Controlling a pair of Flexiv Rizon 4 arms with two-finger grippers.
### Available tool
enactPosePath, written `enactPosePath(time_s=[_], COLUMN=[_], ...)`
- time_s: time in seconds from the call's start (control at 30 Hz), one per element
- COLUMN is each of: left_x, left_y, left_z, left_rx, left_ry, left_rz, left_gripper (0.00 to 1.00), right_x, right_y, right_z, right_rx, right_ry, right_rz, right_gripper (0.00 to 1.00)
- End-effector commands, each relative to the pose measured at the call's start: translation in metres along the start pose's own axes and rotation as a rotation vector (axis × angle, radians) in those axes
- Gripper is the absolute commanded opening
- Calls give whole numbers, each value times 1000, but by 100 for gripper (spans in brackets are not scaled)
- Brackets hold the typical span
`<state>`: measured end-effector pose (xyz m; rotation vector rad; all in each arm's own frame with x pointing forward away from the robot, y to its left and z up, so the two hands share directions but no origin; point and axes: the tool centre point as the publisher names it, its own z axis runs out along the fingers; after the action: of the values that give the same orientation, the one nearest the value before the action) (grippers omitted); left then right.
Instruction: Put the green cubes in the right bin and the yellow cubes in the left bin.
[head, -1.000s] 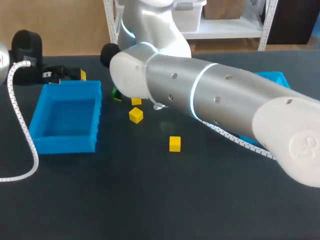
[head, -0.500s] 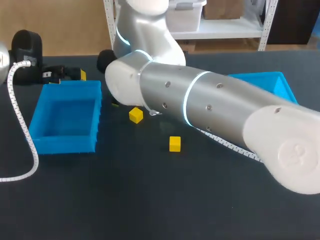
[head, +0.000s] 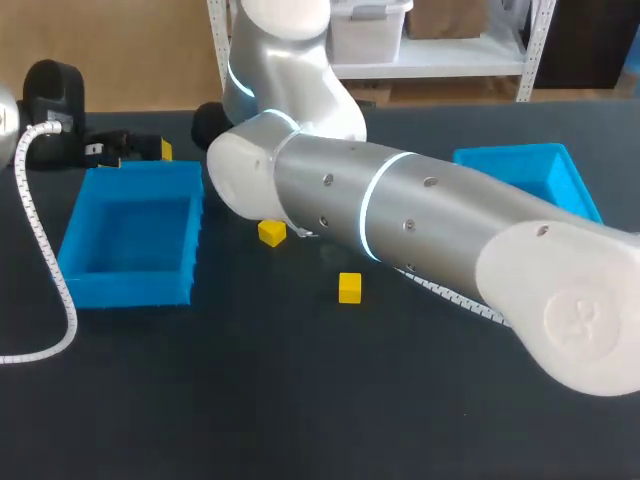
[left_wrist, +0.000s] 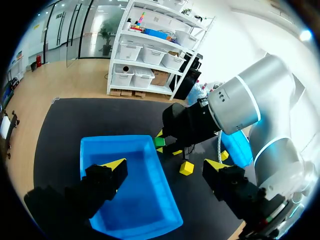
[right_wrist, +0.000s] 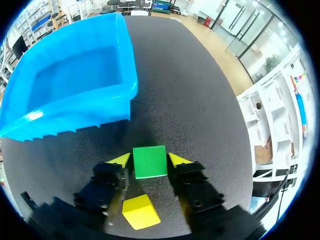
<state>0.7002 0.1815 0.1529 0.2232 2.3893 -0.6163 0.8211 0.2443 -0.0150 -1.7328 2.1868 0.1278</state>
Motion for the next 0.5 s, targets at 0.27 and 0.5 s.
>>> enactPosePath(time_s=[0.27,0.5], left_x=[2,2], left_y=[2,2], left_z=[0,0], left_rx=[12,12], left_ry=[-7,-7], left_rz=[2,2], left_gripper=[100,100], right_x=[3,30], right_y=[-23,-38], right_z=[-29,-73], right_rx=[28,95], right_ry=[10,-5], right_rz=[32,94], right_gripper=[0,0])
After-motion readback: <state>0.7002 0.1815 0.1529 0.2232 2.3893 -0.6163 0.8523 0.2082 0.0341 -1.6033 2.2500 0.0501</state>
